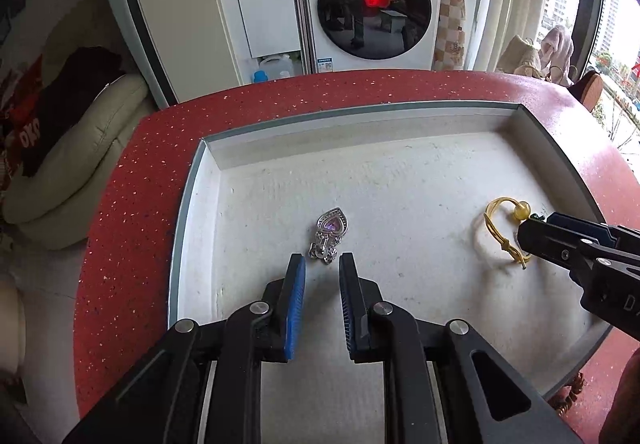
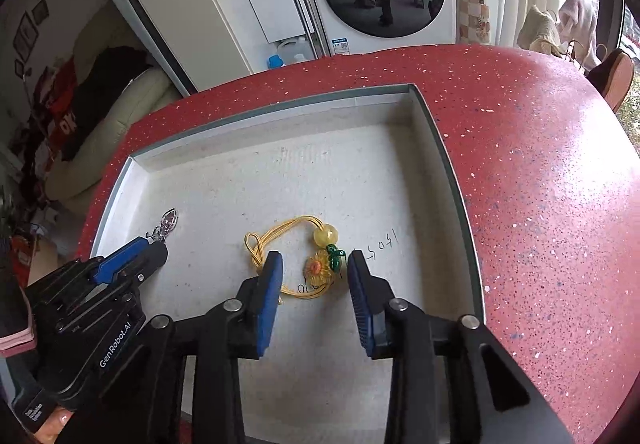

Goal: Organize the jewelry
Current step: 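Open both tools to drop the bracelet and pendant into the tray, then withdraw both tools from the tray toward the remaining jewelry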

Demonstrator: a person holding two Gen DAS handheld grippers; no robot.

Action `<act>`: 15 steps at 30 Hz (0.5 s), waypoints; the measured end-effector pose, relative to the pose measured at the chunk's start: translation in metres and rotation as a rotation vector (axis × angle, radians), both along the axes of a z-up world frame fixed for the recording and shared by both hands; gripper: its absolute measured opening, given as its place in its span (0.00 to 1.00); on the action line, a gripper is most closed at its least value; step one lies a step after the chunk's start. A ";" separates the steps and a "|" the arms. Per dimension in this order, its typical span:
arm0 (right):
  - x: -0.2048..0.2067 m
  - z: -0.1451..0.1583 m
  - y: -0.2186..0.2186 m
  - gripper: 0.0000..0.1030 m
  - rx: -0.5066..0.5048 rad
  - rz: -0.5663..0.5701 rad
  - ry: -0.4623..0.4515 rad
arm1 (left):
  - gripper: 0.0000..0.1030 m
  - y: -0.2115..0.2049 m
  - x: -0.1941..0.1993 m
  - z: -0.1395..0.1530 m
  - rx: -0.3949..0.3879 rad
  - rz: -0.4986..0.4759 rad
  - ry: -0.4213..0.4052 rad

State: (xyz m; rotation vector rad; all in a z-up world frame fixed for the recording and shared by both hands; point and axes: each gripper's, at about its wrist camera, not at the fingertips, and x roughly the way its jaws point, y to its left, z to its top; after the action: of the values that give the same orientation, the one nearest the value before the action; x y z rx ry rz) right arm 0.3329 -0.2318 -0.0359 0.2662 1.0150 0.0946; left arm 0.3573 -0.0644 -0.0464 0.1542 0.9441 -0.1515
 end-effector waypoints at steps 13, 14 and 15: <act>-0.038 0.047 -0.003 0.56 0.041 -0.015 -0.086 | 1.00 0.020 -0.038 0.050 -0.073 0.028 -0.113; -0.042 0.050 -0.003 0.62 0.049 -0.016 -0.094 | 1.00 0.023 -0.044 0.054 -0.078 0.027 -0.125; -0.046 0.053 -0.002 0.65 0.058 -0.014 -0.104 | 1.00 0.026 -0.050 0.058 -0.084 0.028 -0.138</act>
State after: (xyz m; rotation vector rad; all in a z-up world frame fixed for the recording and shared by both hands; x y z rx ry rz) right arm 0.2867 -0.2342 0.0176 0.3179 0.9074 0.1236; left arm 0.3073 -0.0382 0.0119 0.0729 0.8009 -0.1522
